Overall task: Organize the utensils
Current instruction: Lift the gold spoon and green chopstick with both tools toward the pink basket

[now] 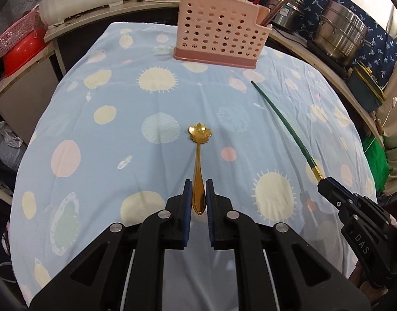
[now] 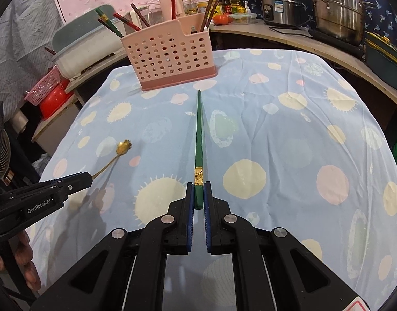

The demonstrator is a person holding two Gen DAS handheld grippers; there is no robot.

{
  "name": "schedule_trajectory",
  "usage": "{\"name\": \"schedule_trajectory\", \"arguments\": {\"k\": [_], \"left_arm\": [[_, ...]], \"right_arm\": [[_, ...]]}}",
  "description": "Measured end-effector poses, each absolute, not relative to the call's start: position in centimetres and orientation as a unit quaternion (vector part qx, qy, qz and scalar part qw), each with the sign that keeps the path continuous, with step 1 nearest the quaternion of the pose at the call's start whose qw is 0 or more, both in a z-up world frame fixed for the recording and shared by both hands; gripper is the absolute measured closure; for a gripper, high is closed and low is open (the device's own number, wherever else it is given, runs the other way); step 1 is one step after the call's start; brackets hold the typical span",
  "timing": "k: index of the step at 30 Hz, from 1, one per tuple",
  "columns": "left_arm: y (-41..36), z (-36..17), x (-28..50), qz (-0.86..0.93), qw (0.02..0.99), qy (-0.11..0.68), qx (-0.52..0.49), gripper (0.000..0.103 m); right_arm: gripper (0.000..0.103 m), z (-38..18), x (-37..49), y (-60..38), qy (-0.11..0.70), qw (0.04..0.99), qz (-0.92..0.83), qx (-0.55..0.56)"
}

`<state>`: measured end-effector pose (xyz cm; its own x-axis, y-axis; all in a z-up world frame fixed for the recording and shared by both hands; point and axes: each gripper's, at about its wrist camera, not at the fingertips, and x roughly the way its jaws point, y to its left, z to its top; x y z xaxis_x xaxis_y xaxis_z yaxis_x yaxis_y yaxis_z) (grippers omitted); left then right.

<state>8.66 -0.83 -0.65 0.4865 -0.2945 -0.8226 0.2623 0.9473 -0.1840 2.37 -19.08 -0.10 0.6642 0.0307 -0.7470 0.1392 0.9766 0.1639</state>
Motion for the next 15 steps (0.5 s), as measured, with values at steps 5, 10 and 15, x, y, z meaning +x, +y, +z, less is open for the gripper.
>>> {"name": "schedule_trajectory", "arguments": {"k": [5, 10, 15], "left_arm": [[-0.4, 0.9, 8.3, -0.165, 0.869, 0.466, -0.029, 0.094], [-0.1, 2.6, 8.4, -0.171, 0.875, 0.451, -0.037, 0.103], [0.0, 3.5, 8.6, -0.174, 0.878, 0.444, -0.035, 0.103]], "right_arm": [[0.096, 1.2, 1.9, -18.9, 0.395, 0.912, -0.027, 0.106], [0.096, 3.0, 1.7, -18.9, 0.378, 0.919, -0.023, 0.111], [0.096, 4.6, 1.5, -18.9, 0.363, 0.924, -0.019, 0.116]]}}
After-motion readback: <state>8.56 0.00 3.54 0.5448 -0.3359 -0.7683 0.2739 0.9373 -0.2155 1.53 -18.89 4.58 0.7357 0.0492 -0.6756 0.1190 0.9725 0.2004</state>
